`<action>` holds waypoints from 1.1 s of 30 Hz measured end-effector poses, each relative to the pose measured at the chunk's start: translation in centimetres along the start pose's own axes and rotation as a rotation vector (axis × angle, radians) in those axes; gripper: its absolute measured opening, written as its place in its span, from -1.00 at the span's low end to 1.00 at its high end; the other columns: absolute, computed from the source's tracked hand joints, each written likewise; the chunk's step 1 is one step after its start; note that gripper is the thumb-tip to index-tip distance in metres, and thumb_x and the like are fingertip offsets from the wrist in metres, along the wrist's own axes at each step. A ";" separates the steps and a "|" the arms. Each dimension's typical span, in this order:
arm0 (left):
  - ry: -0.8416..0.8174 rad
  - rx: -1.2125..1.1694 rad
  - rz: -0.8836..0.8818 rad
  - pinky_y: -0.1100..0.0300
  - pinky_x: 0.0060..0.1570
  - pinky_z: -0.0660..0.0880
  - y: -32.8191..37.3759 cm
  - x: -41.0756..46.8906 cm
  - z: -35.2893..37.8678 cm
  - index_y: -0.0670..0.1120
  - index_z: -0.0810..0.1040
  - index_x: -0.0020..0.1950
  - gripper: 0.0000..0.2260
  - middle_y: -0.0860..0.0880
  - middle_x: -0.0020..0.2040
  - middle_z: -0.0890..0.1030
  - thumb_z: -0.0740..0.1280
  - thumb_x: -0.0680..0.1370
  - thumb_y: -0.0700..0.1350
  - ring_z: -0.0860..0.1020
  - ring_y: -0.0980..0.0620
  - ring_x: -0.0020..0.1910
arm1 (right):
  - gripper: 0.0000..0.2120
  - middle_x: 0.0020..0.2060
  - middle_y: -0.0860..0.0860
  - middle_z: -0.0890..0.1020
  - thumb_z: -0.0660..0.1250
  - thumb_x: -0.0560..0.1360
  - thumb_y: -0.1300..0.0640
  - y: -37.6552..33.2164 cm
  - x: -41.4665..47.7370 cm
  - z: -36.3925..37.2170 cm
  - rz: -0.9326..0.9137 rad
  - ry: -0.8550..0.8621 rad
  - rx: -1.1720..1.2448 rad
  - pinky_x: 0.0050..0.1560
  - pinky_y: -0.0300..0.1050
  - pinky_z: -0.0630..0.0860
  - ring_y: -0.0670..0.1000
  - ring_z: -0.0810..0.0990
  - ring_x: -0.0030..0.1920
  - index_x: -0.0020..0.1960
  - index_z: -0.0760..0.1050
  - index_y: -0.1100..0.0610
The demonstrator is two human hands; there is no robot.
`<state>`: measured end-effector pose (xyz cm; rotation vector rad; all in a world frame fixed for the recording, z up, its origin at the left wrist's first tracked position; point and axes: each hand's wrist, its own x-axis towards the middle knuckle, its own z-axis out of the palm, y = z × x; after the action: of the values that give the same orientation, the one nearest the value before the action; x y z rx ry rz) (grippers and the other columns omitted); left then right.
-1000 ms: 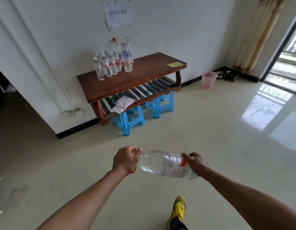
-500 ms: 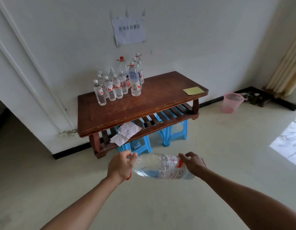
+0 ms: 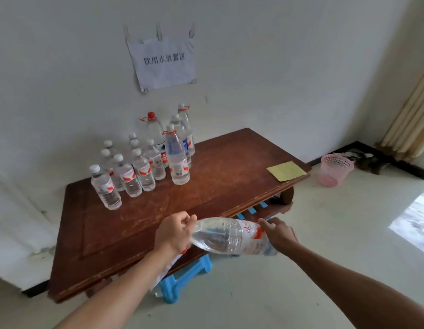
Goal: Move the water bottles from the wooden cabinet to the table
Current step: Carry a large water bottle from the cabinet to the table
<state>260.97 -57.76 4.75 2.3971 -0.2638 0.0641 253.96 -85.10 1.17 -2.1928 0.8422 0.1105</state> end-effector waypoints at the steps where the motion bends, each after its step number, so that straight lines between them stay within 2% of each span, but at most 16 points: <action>1: -0.006 -0.002 0.012 0.07 -0.27 0.48 0.2 2.2 0.1 -0.07 0.49 -0.35 -0.60 0.03 -0.43 0.57 0.18 0.46 0.21 0.57 -0.03 -0.32 | -0.58 0.12 0.07 0.64 0.17 0.54 -0.26 -0.9 1.6 -0.3 -0.004 0.012 -0.004 -0.02 -0.09 0.43 0.12 0.58 0.10 0.22 0.53 -0.03; 5: -0.019 -0.009 0.046 0.04 -0.30 0.47 1.6 10.0 1.0 -0.09 0.48 -0.36 -0.62 0.02 -0.44 0.55 0.25 0.55 0.11 0.54 0.02 -0.37 | -0.60 0.10 0.05 0.65 0.17 0.54 -0.25 -4.3 8.8 -1.0 -0.009 0.036 -0.002 0.02 -0.06 0.45 0.10 0.57 0.05 0.16 0.57 -0.03; 8: 0.000 -0.001 0.014 0.07 -0.27 0.49 1.6 15.5 2.6 -0.08 0.52 -0.33 -0.64 0.03 -0.42 0.58 0.26 0.55 0.11 0.56 0.07 -0.35 | -0.61 0.10 0.03 0.64 0.15 0.57 -0.24 -7.0 14.6 -1.3 -0.038 0.030 -0.060 -0.06 -0.10 0.34 0.04 0.50 -0.03 0.19 0.53 -0.01; 11: 0.020 -0.020 -0.021 0.13 -0.33 0.46 1.3 20.6 4.2 -0.05 0.54 -0.33 -0.66 0.05 -0.43 0.56 0.26 0.55 0.12 0.55 0.08 -0.37 | -0.58 0.10 0.00 0.64 0.13 0.55 -0.28 -9.0 20.9 -1.0 -0.087 0.012 -0.115 -0.04 -0.09 0.36 0.09 0.58 0.08 0.18 0.53 -0.03; 16: 0.073 -0.015 -0.081 0.23 -0.40 0.30 2.5 30.9 7.4 -0.02 0.51 -0.35 -0.69 0.10 -0.48 0.48 0.29 0.57 0.06 0.48 0.10 -0.44 | -0.55 0.10 -0.01 0.65 0.11 0.55 -0.29 -13.2 33.9 -0.8 -0.134 -0.088 -0.122 0.04 -0.07 0.41 0.08 0.59 0.13 0.21 0.53 -0.04; 19: 0.085 -0.032 -0.126 0.20 -0.39 0.37 3.5 35.7 8.4 -0.04 0.53 -0.32 -0.70 0.08 -0.45 0.53 0.29 0.56 0.07 0.51 0.10 -0.42 | -0.56 0.14 -0.01 0.63 0.08 0.58 -0.26 -16.0 39.9 -0.9 -0.150 -0.133 -0.131 0.02 -0.08 0.37 0.08 0.57 0.15 0.25 0.50 -0.03; 23: 0.135 -0.129 -0.208 0.16 -0.32 0.50 4.6 41.3 9.5 0.04 0.59 -0.21 -0.74 0.09 -0.36 0.62 0.28 0.50 0.19 0.59 0.13 -0.33 | -0.55 0.17 0.02 0.61 0.07 0.59 -0.23 -20.1 47.4 0.1 -0.157 -0.195 -0.117 0.03 -0.06 0.34 0.11 0.55 0.19 0.29 0.47 0.00; 25: 0.158 -0.195 -0.228 0.10 -0.34 0.52 4.8 43.7 9.4 0.06 0.58 -0.19 -0.76 0.08 -0.41 0.60 0.31 0.48 0.21 0.59 0.09 -0.39 | -0.54 0.18 0.03 0.61 0.07 0.58 -0.23 -21.5 50.3 1.3 -0.132 -0.219 -0.085 0.05 -0.04 0.35 0.13 0.54 0.20 0.29 0.48 0.00; 27: 0.161 -0.241 -0.227 0.04 -0.36 0.54 5.0 45.9 9.1 0.04 0.57 -0.18 -0.80 0.04 -0.46 0.58 0.35 0.51 0.14 0.57 0.04 -0.46 | -0.54 0.17 0.04 0.61 0.06 0.59 -0.23 -22.7 52.4 2.6 -0.112 -0.242 -0.059 0.05 -0.04 0.35 0.13 0.54 0.19 0.28 0.49 0.03; 29: 0.201 -0.193 -0.202 0.07 -0.35 0.55 4.8 49.1 8.9 0.01 0.58 -0.18 -0.80 0.03 -0.42 0.60 0.36 0.52 0.11 0.59 0.08 -0.42 | -0.54 0.12 0.05 0.62 0.06 0.60 -0.21 -24.4 54.9 4.5 -0.077 -0.280 -0.007 0.02 -0.06 0.36 0.12 0.55 0.12 0.27 0.50 0.06; 31: 0.251 -0.127 -0.185 0.11 -0.32 0.55 4.8 51.7 8.7 0.01 0.58 -0.20 -0.76 0.07 -0.38 0.61 0.32 0.48 0.17 0.59 0.12 -0.37 | -0.56 0.05 0.06 0.62 0.08 0.61 -0.17 -25.9 56.4 5.9 -0.049 -0.289 0.053 0.01 -0.06 0.38 0.10 0.54 0.02 0.23 0.52 0.10; 33: 0.293 -0.089 -0.183 0.09 -0.29 0.54 4.7 54.5 8.6 0.00 0.57 -0.21 -0.73 0.07 -0.37 0.60 0.31 0.46 0.20 0.59 0.09 -0.34 | -0.59 0.07 0.10 0.63 0.12 0.61 -0.13 -27.8 58.4 7.4 -0.001 -0.294 0.125 0.06 -0.04 0.42 0.14 0.56 0.05 0.19 0.54 0.14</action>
<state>313.05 -76.23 7.91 2.2756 0.0873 0.3088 317.42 -97.77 -5.64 -1.9973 0.6642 0.3608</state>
